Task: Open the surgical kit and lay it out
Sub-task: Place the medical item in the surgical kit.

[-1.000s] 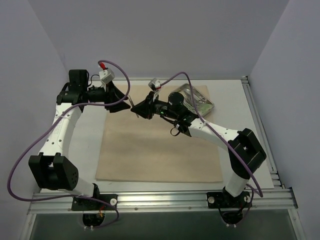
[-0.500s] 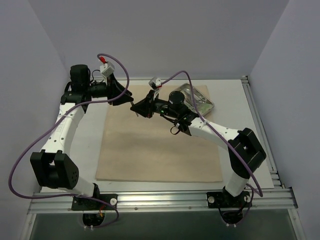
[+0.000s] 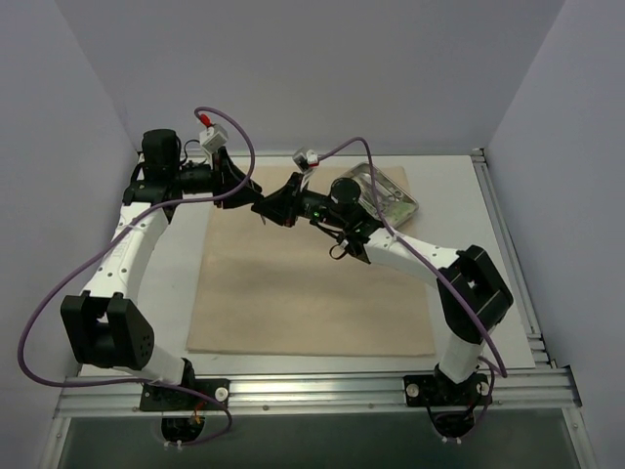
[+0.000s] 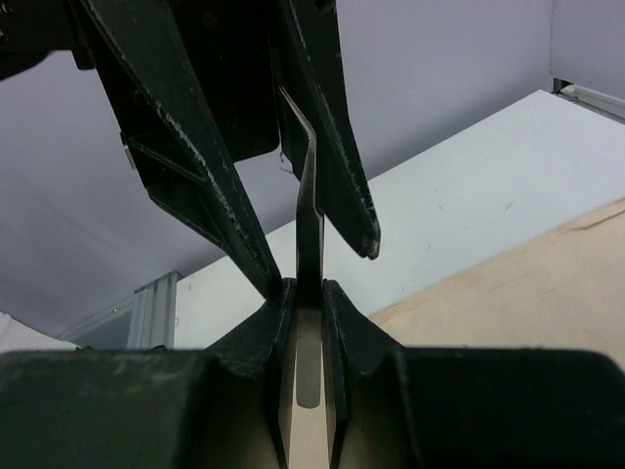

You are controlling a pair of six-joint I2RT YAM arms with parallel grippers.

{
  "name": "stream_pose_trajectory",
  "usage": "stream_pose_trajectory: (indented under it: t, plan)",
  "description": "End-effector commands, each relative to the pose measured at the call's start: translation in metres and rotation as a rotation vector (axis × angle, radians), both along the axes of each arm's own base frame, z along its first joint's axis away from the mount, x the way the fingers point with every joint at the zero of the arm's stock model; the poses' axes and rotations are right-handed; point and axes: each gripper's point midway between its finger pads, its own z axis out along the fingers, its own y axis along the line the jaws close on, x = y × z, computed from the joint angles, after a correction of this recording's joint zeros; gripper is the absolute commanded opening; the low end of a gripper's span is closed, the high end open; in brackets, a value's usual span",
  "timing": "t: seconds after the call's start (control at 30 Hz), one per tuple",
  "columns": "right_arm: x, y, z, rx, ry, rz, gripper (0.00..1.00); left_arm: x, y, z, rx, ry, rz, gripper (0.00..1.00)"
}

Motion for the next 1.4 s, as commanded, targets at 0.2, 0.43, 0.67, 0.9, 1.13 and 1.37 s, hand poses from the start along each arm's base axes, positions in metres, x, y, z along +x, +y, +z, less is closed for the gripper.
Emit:
stream_pose_trajectory:
  t: [0.2,0.43,0.67,0.9,1.13,1.37]
  plan:
    - [0.01,-0.006,0.048,0.177,-0.058,0.021,0.0,-0.011,-0.004,0.021,-0.037,-0.045,-0.049,0.32]
    - [0.015,-0.004,0.04,0.17,-0.03,0.023,0.0,-0.006,-0.004,0.018,-0.043,0.009,-0.017,0.02]
    - [0.036,-0.011,0.002,0.0,0.034,-0.15,0.44,0.027,0.014,-0.013,0.07,0.203,0.281,0.02]
    - [0.029,-0.015,-0.009,-0.211,-0.057,-0.436,0.48,0.044,0.03,-0.044,0.119,0.358,0.491,0.02]
    - [0.025,-0.005,-0.022,-0.39,-0.08,-0.578,0.39,0.048,0.035,-0.048,0.107,0.429,0.593,0.02]
    - [0.036,0.003,-0.033,-0.469,-0.049,-0.592,0.29,0.046,0.031,-0.055,0.101,0.465,0.573,0.02]
